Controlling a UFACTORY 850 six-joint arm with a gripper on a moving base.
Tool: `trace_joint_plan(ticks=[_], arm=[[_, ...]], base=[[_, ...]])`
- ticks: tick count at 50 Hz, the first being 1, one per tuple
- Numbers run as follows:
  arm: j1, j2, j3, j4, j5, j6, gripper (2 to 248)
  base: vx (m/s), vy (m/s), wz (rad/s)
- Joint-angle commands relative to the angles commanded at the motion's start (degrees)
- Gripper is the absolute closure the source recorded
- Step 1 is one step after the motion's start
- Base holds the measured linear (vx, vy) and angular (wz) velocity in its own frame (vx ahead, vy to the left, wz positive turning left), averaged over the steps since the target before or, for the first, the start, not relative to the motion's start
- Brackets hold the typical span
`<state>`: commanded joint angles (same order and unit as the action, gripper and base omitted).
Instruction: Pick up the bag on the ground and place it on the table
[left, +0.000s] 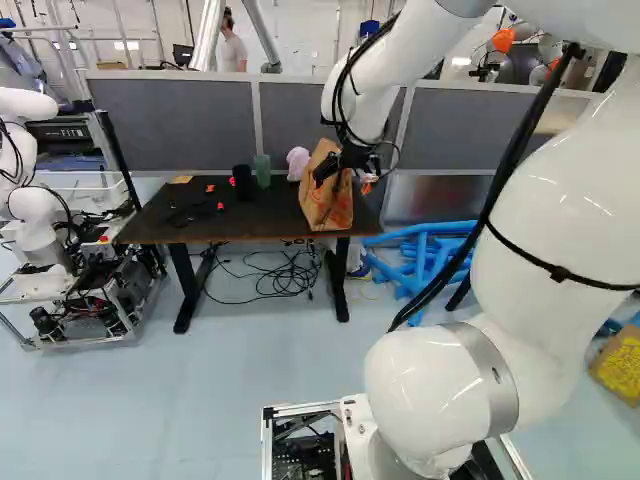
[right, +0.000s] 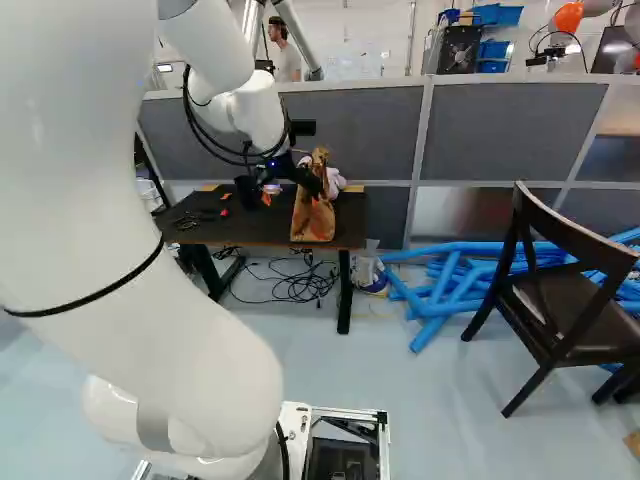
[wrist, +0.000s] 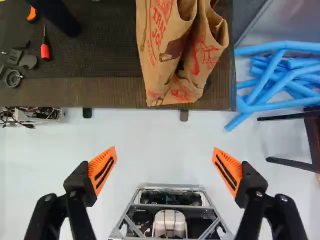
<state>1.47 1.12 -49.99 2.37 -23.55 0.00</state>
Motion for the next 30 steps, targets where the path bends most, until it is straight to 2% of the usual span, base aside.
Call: trace_joint_plan(ticks=[30], arm=[[-0.48, 4.86, 14.68, -0.77, 24.00, 0.00, 3]], base=[[0.000, 0.000, 0.000]])
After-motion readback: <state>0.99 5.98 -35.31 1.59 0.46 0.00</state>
